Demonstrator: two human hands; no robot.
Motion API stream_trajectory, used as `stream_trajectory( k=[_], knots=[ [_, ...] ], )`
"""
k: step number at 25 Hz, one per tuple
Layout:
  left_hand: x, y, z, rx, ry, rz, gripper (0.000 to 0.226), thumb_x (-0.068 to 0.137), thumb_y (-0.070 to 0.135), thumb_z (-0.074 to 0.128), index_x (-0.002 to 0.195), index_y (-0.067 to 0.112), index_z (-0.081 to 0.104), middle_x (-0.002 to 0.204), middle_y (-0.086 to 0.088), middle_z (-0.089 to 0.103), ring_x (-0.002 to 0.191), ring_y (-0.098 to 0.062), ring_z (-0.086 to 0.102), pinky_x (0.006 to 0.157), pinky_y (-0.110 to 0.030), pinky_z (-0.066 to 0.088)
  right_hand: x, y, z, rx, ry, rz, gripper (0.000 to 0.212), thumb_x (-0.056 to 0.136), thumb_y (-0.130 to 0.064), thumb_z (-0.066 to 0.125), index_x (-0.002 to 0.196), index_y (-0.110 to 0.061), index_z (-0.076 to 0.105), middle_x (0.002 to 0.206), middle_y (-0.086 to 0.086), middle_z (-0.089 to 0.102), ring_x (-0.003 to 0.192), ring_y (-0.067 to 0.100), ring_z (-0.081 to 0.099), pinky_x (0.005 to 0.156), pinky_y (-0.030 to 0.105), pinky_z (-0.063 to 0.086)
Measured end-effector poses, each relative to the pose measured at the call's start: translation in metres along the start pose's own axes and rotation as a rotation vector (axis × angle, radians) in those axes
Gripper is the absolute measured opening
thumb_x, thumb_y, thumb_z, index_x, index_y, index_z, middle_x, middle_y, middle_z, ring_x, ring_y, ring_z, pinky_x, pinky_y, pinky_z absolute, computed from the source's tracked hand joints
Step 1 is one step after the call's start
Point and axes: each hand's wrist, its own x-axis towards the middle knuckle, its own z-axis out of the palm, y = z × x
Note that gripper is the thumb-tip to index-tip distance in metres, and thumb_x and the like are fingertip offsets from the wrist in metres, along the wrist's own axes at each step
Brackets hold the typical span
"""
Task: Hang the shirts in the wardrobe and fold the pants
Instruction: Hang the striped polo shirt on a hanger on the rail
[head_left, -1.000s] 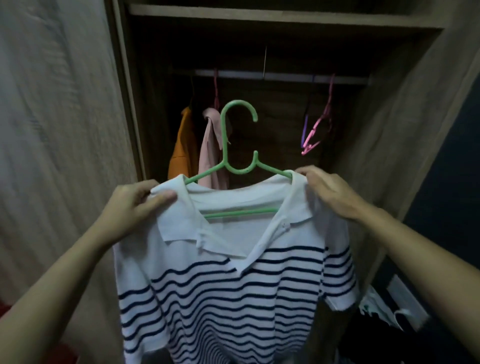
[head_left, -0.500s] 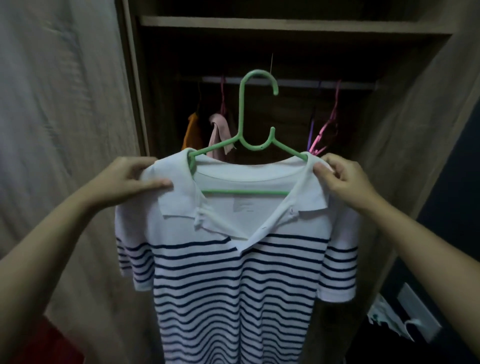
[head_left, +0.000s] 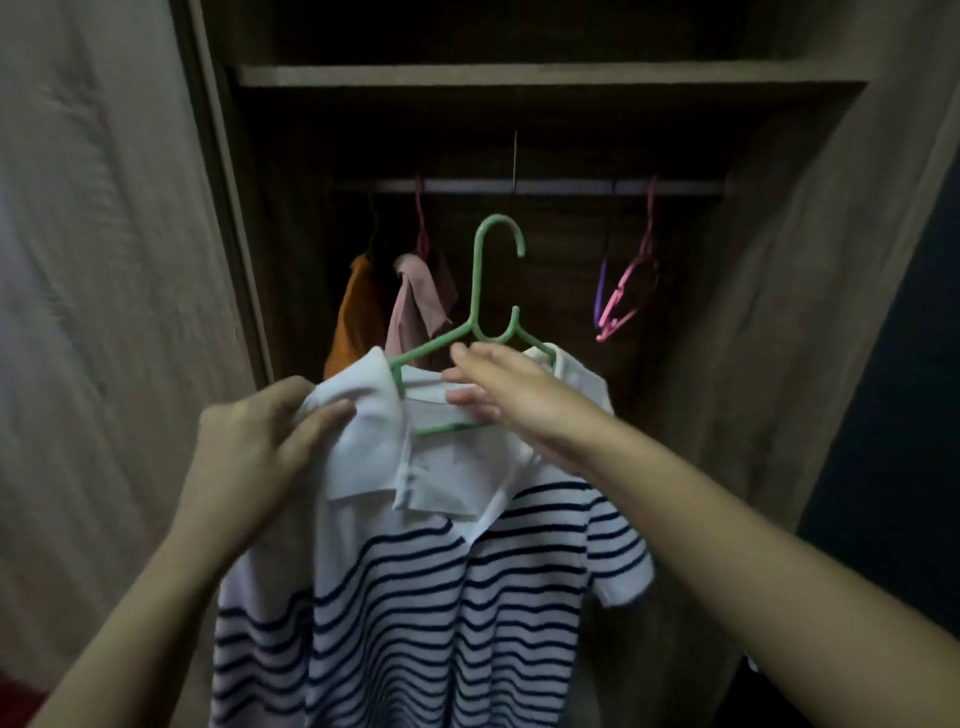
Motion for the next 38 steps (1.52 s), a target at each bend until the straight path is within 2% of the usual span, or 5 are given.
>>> stream_trajectory(
  k=[3,9,13,19,38],
  knots=[
    [0.010,0.027,0.026,0.136,0.029,-0.045,0.039,0.086,0.047,0.052,0.062,0.020,0.037,0.047,0.007,0.034,0.044,-0.022,0.046,0.042,-0.030,0.028,0.034,-0.009,0.010,0.344,0.007,0.026,0.017,0.094,-0.029,0.051,0.090,-0.014,0.055,0.079,0.008,0.050,0.074,0.014,0.053,0.078,0.024,0.042],
    [0.039,0.075,0.076,0.215,-0.164,-0.149,0.021,0.095,0.047,0.042,0.094,0.026,0.047,0.065,0.012,0.038,0.054,0.001,0.037,0.045,-0.016,0.026,0.092,-0.003,-0.014,0.244,0.272,0.075,0.031,0.087,-0.039,0.057,0.100,-0.012,0.060,0.085,0.004,0.062,0.083,0.016,0.062,0.083,0.033,0.050],
    [0.061,0.079,0.102,-0.024,-0.152,-0.050,0.035,0.094,0.038,0.049,0.127,0.028,0.045,0.081,0.019,0.047,0.059,0.012,0.041,0.054,-0.003,0.039,0.125,-0.013,-0.037,0.207,0.274,0.017,0.033,0.085,-0.030,0.063,0.105,-0.006,0.051,0.078,0.006,0.057,0.063,0.010,0.060,0.047,0.019,0.045],
    [0.123,0.060,0.143,-0.171,-0.031,0.003,0.038,0.092,0.036,0.048,0.122,0.012,0.052,0.091,-0.001,0.067,0.076,-0.013,0.064,0.074,-0.036,0.054,0.193,-0.039,-0.070,0.100,0.180,-0.055,0.031,0.087,-0.020,0.061,0.113,-0.010,0.046,0.092,0.007,0.056,0.084,0.017,0.055,0.071,0.027,0.044],
    [0.125,0.037,0.180,-0.170,-0.036,-0.111,0.057,0.091,0.041,0.055,0.140,0.016,0.040,0.127,0.003,0.059,0.104,0.008,0.048,0.077,0.005,0.034,0.209,-0.015,-0.104,-0.612,0.319,-0.293,0.048,0.090,-0.020,0.053,0.136,-0.012,0.042,0.137,0.012,0.045,0.128,0.026,0.042,0.103,0.031,0.035]
  ],
)
